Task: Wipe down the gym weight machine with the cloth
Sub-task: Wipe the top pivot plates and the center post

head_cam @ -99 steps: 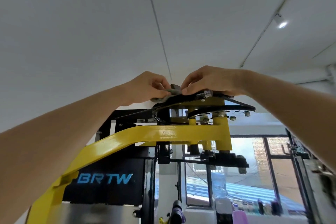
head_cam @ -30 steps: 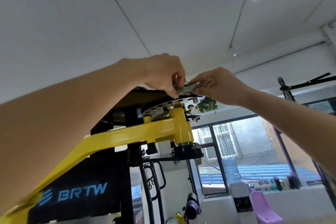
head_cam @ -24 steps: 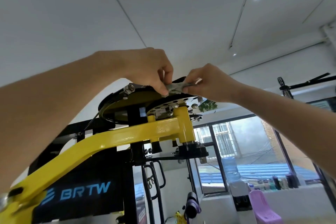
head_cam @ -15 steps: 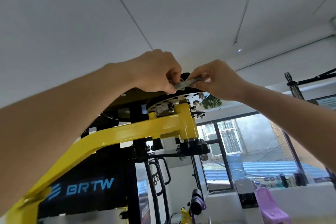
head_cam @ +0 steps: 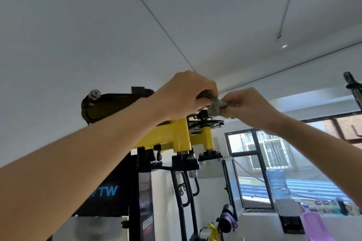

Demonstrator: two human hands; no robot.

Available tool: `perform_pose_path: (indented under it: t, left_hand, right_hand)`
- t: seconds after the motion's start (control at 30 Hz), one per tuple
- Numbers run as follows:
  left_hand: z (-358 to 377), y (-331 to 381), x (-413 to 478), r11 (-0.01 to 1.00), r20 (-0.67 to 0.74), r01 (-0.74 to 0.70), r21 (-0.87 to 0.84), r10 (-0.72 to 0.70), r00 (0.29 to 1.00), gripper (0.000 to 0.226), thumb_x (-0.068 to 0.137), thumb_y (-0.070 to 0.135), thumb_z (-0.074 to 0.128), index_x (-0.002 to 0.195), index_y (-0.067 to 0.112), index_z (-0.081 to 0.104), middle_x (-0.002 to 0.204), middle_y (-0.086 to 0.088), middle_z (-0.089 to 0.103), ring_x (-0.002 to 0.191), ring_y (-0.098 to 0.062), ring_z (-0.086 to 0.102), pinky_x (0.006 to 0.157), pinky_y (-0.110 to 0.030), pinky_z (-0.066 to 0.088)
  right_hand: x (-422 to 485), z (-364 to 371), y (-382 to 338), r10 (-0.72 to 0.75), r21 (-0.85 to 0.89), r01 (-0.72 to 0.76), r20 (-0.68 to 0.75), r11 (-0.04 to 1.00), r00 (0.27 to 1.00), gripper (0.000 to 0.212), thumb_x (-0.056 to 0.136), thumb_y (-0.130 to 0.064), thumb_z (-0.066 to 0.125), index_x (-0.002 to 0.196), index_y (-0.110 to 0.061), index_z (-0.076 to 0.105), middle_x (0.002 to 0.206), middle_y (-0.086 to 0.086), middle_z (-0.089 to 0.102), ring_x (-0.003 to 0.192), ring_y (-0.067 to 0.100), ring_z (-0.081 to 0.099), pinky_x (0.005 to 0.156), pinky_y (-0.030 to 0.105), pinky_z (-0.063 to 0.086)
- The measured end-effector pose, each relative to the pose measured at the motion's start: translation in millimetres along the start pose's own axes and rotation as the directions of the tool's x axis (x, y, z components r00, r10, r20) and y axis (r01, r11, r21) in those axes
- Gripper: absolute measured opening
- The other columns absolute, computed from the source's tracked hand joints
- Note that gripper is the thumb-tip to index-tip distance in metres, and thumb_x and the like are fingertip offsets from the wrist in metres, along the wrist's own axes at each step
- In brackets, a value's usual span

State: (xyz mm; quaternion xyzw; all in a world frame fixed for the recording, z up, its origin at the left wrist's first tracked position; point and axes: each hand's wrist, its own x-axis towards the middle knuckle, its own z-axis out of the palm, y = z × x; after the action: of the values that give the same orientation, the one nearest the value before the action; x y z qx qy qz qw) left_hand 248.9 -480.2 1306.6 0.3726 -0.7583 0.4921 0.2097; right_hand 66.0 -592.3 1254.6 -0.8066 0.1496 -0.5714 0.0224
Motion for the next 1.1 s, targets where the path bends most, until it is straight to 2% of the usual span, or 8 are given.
perform_pose_path:
  t: [0.1,0.23,0.37,0.47,0.53,0.7,0.87,1.1]
  left_hand:
    - [18,14,-22,0.999,-0.012,0.017,-0.029,-0.018,1.000,0.018,0.092,0.028,0.071,0.110,0.026,0.073,0.093,0.017,0.067,0.084,-0.001,0.056,0.077,-0.006,0.036]
    - [44,11,-60,0.952,0.008,0.264,-0.154,-0.266,0.964,0.020,0.088,0.027,0.076,0.107,0.031,0.075,0.093,0.020,0.067,0.086,0.003,0.062,0.080,-0.022,0.053]
    - [71,-3,-83,0.897,-0.193,0.430,-0.101,-0.442,0.876,0.018,0.083,0.024,0.081,0.100,0.028,0.078,0.092,0.016,0.067,0.083,0.001,0.060,0.081,-0.030,0.055]
    - [88,-15,-86,0.887,-0.416,0.461,-0.010,-0.423,0.805,0.016,0.080,0.014,0.082,0.096,0.017,0.079,0.095,0.005,0.072,0.085,0.001,0.056,0.082,-0.009,0.047]
    - [98,-22,-84,0.885,-0.477,0.464,-0.037,-0.423,0.770,0.017,0.081,0.010,0.081,0.098,0.014,0.079,0.098,0.001,0.073,0.086,0.000,0.058,0.082,-0.007,0.047]
    - [108,-29,-94,0.887,-0.409,0.432,-0.162,-0.459,0.789,0.019,0.087,0.013,0.078,0.105,0.014,0.078,0.099,0.002,0.070,0.083,-0.005,0.065,0.077,-0.026,0.059]
    - [115,-28,-138,0.908,-0.277,0.372,-0.193,-0.414,0.867,0.018,0.086,0.010,0.077,0.102,0.015,0.078,0.098,0.006,0.068,0.086,-0.005,0.066,0.073,-0.030,0.060]
    - [124,-53,-151,0.894,-0.353,0.389,-0.221,-0.446,0.823,0.018,0.084,0.001,0.077,0.099,0.011,0.077,0.096,0.004,0.068,0.082,-0.009,0.067,0.070,-0.035,0.061]
  right_hand:
    - [-12,10,16,0.121,0.282,-0.161,0.154,0.946,0.981,0.017,0.088,0.002,0.067,0.089,-0.012,0.077,0.079,0.003,0.075,0.072,0.016,0.068,0.065,0.024,0.056]
    - [-18,41,32,0.223,0.486,-0.334,0.271,0.808,0.936,0.012,0.090,0.005,0.064,0.095,0.000,0.074,0.097,0.020,0.072,0.085,0.024,0.070,0.073,0.027,0.059]
    - [-8,87,38,0.234,0.641,-0.221,0.065,0.735,0.970,0.016,0.084,0.008,0.071,0.087,-0.007,0.074,0.095,0.018,0.073,0.091,0.029,0.073,0.077,0.028,0.061]
    - [7,113,39,0.139,0.507,-0.023,-0.193,0.862,0.971,0.025,0.080,0.005,0.073,0.089,-0.018,0.078,0.086,0.000,0.075,0.086,0.017,0.071,0.080,0.028,0.060]
    - [16,123,41,0.067,0.399,0.044,-0.262,0.916,0.963,0.028,0.081,0.003,0.071,0.096,-0.019,0.079,0.090,-0.007,0.075,0.088,0.011,0.070,0.088,0.034,0.059]
    - [13,132,55,-0.016,0.288,0.087,-0.242,0.954,0.970,0.032,0.080,0.003,0.066,0.099,-0.019,0.079,0.090,-0.012,0.073,0.087,0.007,0.069,0.087,0.040,0.058]
    - [-11,127,62,-0.176,0.133,0.194,-0.133,0.972,0.975,0.026,0.077,0.002,0.078,0.093,-0.019,0.081,0.080,-0.022,0.066,0.077,-0.002,0.065,0.074,0.009,0.048]
    - [21,135,31,-0.416,-0.124,0.402,-0.126,0.907,0.901,0.023,0.079,-0.002,0.076,0.093,-0.020,0.081,0.079,-0.008,0.066,0.069,-0.003,0.052,0.071,0.018,0.049]
